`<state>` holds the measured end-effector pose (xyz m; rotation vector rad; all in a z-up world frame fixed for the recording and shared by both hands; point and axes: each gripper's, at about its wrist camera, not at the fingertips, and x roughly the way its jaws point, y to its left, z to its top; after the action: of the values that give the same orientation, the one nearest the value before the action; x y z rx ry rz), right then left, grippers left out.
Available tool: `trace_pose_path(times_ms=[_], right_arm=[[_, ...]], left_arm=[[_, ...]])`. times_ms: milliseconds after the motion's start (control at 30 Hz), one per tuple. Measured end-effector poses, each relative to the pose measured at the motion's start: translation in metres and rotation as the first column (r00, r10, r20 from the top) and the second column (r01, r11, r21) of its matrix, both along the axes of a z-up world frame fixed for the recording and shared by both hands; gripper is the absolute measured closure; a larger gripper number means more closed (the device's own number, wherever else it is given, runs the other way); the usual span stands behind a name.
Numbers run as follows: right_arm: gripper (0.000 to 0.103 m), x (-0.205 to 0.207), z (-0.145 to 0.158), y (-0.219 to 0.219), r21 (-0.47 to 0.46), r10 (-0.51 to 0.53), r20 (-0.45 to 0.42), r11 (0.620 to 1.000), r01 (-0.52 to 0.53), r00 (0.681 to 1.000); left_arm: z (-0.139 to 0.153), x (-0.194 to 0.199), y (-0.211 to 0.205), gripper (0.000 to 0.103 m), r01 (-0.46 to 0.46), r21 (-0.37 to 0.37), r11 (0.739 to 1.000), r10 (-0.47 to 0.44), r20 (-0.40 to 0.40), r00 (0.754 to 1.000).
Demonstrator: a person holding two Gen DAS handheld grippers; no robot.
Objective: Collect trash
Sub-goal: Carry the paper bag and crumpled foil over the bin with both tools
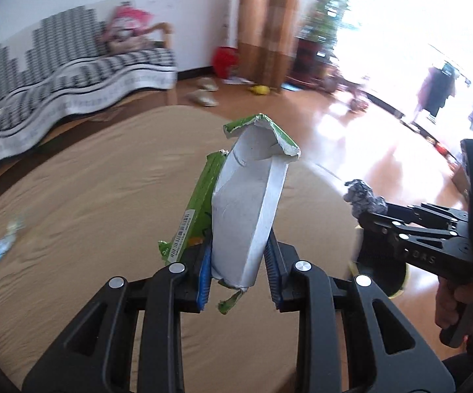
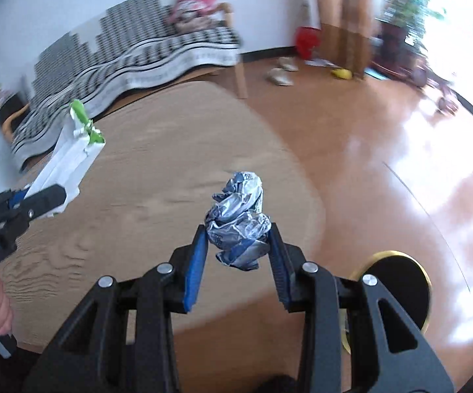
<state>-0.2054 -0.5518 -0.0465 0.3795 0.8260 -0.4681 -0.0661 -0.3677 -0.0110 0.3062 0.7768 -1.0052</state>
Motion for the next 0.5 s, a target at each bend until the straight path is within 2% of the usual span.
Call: trace_pose_path(times_ms=[100,233,400,500], right_arm=[[0.066,-0.053,-0.010,-0.038,0.018,-0.114,-0.007,0.993,0.114,0.994],[0.066,-0.111,-0.028,-0.078,0.033,-0.235,-0.033,0.971,0.236,0.972],[0.066,-0.180,-0.057,-0.112,0.080,-0.353,-0.084,0.930,0.359,0.932],[0.066,-0.205,-0.075,-0.126,0.114,-0.394,-0.136,0.905,0.410,0.909]], left_arm=[[-0.008,-0.038,-0.040,0.075,0.094,-0.001,0.996,-0.094,-0.006,0.996],[-0.024,-0.087,-0.091,0.075,0.212,0.013,0.977,-0.212,-0.019,0.977],[-0.046,-0.132,-0.140,0.075,0.304,0.031,0.952,-0.302,-0.061,0.951],[-0.060,-0.155,-0.165,0.075,0.345,0.038,0.938,-0.340,-0.092,0.936]])
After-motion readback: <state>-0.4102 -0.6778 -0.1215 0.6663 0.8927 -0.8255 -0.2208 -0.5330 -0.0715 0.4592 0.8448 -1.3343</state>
